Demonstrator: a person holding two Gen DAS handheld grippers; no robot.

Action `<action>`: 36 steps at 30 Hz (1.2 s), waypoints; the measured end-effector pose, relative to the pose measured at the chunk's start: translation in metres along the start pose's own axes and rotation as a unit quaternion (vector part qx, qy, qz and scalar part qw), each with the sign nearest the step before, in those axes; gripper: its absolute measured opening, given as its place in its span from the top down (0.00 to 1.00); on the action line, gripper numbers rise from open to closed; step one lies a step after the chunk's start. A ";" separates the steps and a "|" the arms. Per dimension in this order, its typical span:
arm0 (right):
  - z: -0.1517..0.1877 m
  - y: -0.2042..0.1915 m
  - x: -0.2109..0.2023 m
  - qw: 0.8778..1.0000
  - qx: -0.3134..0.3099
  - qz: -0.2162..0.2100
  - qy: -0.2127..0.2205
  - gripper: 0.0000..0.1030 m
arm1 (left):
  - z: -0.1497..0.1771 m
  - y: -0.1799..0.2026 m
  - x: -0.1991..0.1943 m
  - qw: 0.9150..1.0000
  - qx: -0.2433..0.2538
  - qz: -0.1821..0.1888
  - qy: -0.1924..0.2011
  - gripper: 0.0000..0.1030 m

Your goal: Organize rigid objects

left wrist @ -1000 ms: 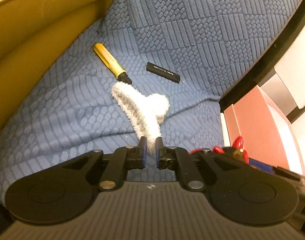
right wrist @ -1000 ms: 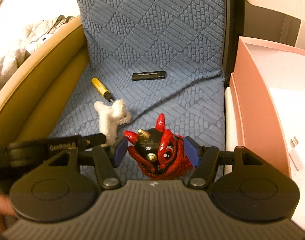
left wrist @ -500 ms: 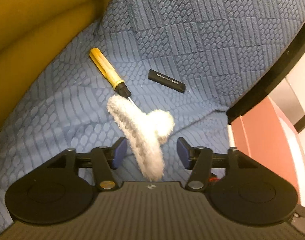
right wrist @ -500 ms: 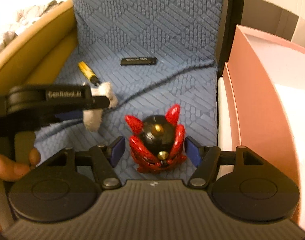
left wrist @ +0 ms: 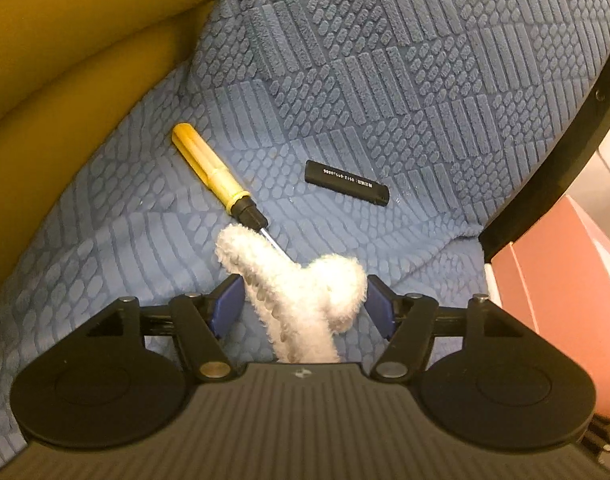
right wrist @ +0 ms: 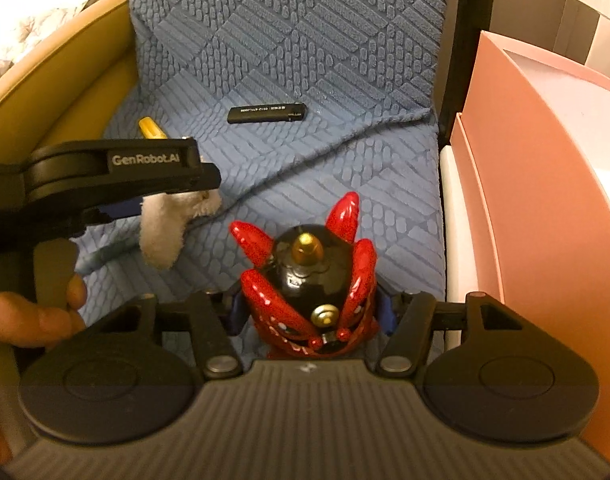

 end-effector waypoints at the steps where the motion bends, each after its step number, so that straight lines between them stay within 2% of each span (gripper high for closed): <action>1: 0.000 0.000 0.000 1.000 -0.002 0.001 0.002 0.39 | 0.000 0.001 0.001 1.000 0.006 -0.003 -0.001 0.31; 7: 0.001 0.003 0.001 1.000 0.003 -0.007 0.011 0.39 | -0.003 -0.003 -0.001 1.000 0.000 0.009 -0.007 0.37; 13: 0.003 0.004 -0.003 1.000 0.003 0.000 0.026 0.40 | -0.001 -0.007 -0.011 1.000 -0.004 0.028 -0.014 0.38; 27: 0.005 0.011 -0.029 0.999 0.012 -0.001 0.043 0.40 | 0.020 -0.012 -0.065 0.997 0.005 0.064 -0.033 0.38; 36: 0.002 0.018 -0.058 0.999 0.013 -0.006 0.049 0.40 | 0.022 0.006 -0.104 0.997 0.038 0.065 -0.017 0.38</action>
Point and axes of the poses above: each gripper's, at about its wrist camera, not at the fingertips, and x roughly the way its jaws point, y to its right, z to its underside, the point moved 1 cm from there along x, roughly the way its jaws point, and after that the axes turned 1 degree about -y, right-handed, at the moved point
